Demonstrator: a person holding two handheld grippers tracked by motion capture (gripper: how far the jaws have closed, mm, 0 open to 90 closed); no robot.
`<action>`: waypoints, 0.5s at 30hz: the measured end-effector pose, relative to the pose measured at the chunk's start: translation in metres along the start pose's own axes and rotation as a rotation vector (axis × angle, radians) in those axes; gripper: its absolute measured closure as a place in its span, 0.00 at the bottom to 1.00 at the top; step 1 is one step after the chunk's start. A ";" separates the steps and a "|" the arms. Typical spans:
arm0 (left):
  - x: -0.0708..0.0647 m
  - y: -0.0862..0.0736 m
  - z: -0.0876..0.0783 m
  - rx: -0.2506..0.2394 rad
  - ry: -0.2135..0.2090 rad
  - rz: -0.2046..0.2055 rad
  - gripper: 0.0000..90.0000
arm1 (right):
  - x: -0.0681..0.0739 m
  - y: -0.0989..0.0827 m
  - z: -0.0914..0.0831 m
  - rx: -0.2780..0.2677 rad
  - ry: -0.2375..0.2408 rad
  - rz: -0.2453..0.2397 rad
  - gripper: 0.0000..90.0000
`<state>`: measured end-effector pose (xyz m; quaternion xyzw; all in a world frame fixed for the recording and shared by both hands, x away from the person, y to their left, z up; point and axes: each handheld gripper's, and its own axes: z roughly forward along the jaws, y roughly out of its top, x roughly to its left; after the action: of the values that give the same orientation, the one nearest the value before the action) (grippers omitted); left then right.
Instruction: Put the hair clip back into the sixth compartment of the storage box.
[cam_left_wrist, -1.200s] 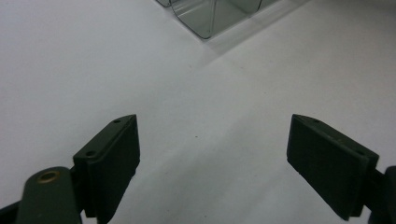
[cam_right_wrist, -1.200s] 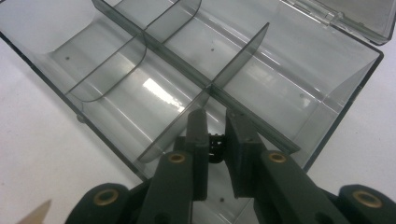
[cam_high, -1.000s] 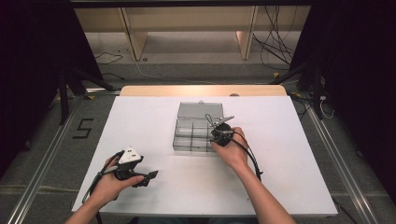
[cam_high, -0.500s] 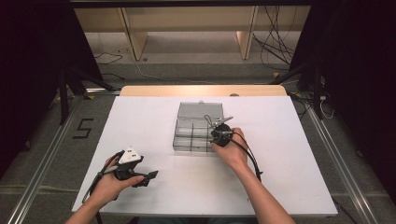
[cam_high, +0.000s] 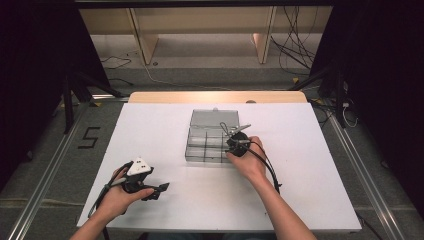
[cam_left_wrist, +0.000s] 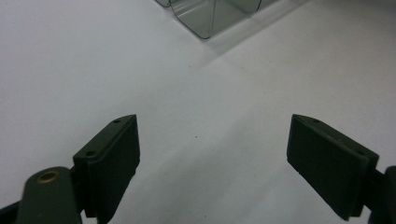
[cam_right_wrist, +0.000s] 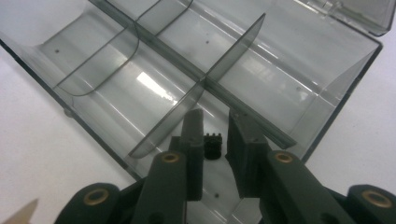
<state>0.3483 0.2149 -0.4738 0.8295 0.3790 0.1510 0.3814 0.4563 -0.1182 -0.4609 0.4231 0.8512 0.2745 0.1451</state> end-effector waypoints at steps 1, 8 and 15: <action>0.000 0.000 0.000 -0.002 0.000 -0.001 0.19 | 0.000 0.000 -0.002 -0.005 -0.001 -0.001 0.84; 0.000 0.000 -0.001 -0.004 0.001 -0.003 0.19 | -0.003 -0.001 -0.020 -0.069 0.004 0.019 0.78; 0.000 0.000 -0.001 -0.004 0.001 -0.002 0.19 | -0.003 -0.005 -0.039 -0.116 0.005 0.019 0.70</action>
<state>0.3476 0.2149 -0.4732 0.8283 0.3798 0.1517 0.3829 0.4365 -0.1363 -0.4321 0.4215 0.8301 0.3258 0.1646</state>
